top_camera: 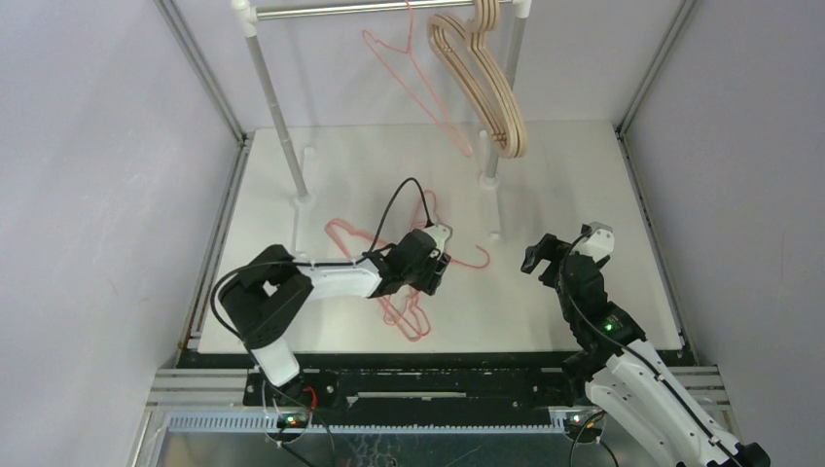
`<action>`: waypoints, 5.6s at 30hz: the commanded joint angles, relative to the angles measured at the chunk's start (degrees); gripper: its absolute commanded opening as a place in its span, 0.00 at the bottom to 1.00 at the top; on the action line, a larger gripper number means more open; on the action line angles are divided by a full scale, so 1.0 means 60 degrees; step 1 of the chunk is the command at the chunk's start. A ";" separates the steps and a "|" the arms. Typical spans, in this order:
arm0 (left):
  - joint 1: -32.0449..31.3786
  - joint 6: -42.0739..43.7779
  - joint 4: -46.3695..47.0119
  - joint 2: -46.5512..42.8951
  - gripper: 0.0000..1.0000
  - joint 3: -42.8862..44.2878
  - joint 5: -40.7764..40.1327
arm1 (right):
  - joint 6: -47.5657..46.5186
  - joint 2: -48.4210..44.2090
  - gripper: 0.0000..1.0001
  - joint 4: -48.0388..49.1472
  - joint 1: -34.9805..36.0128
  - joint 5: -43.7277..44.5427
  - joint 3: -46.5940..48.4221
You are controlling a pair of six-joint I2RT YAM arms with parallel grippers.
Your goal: Organize the hangers
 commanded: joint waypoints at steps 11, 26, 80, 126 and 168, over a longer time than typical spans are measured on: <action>-0.0046 0.0533 0.0036 0.0919 0.01 0.0581 -0.0130 | 0.0119 0.0048 1.00 0.0233 -0.0048 0.0019 -0.0021; 0.0449 -0.0183 -0.0958 -0.2489 0.00 0.0805 0.0713 | 0.0198 0.0027 1.00 0.0356 -0.0045 -0.0028 -0.0189; 0.5069 -0.3393 -0.0497 -0.5432 0.32 -0.3575 -0.0149 | 0.0303 -0.0007 1.00 0.0610 -0.0004 -0.0495 -0.0370; 0.4393 -0.1829 -0.3094 -0.6984 0.00 -0.1601 -0.1062 | 0.0187 0.0406 1.00 0.1018 -0.0043 -0.0430 -0.0563; 0.4074 0.3748 -0.3959 -0.1237 0.00 1.0173 -0.7110 | -0.0291 0.0589 1.00 0.0686 -0.0123 -0.0268 0.0193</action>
